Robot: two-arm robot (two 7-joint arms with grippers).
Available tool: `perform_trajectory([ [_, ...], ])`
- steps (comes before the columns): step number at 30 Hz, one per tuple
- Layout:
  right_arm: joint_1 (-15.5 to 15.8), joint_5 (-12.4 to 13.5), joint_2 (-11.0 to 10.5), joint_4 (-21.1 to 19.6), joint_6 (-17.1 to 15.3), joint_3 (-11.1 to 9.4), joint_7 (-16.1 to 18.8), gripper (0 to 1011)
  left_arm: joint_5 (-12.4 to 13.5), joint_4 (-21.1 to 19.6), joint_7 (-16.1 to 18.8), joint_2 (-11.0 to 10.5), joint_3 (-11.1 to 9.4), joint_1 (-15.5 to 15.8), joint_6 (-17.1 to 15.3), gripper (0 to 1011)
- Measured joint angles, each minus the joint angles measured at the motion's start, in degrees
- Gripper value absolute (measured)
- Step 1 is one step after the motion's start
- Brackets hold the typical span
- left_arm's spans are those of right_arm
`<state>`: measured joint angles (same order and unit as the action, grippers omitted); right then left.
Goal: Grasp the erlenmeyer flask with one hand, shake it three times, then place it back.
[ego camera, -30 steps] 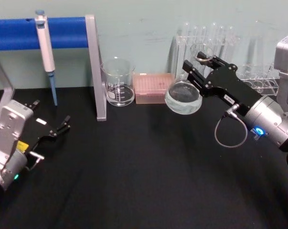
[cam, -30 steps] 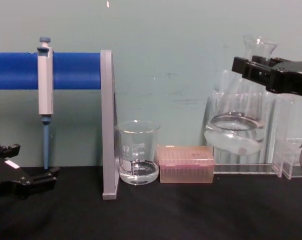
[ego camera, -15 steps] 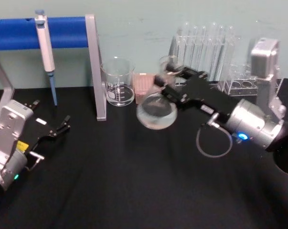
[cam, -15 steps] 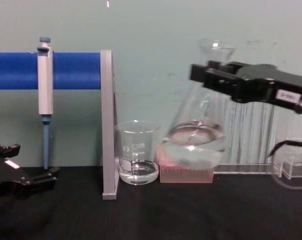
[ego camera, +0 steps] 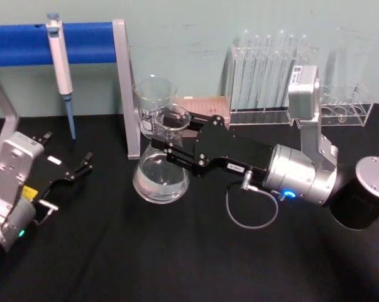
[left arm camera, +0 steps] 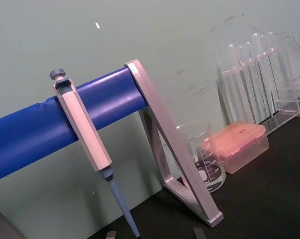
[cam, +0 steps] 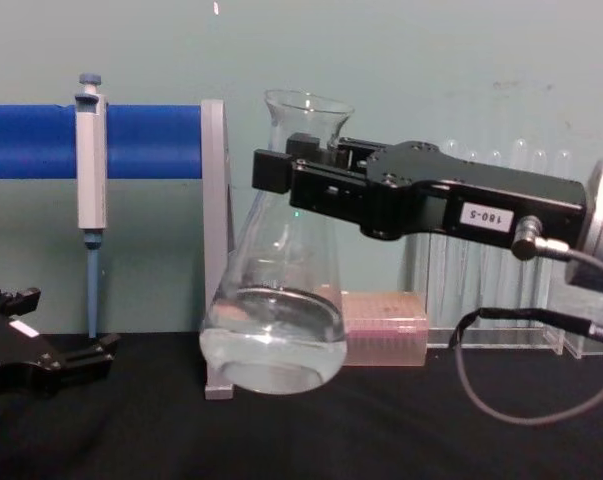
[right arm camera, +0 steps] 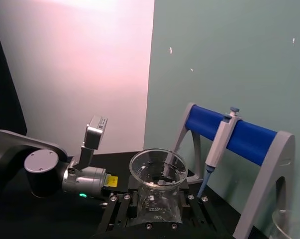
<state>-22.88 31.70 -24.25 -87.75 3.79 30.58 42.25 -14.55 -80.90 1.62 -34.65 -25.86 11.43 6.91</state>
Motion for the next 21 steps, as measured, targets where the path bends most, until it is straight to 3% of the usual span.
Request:
perform_trajectory([
  [10,0.31,1.55,-1.01,0.32,1.27,-0.36,-2.11,449,0.00,0.00,0.00,0.00,0.00,0.00,0.00,1001],
  [21,3.97,2.02,-4.31,-0.57,2.39,-7.10,-10.25,450,0.00,0.00,0.00,0.00,0.00,0.00,0.00,1001],
])
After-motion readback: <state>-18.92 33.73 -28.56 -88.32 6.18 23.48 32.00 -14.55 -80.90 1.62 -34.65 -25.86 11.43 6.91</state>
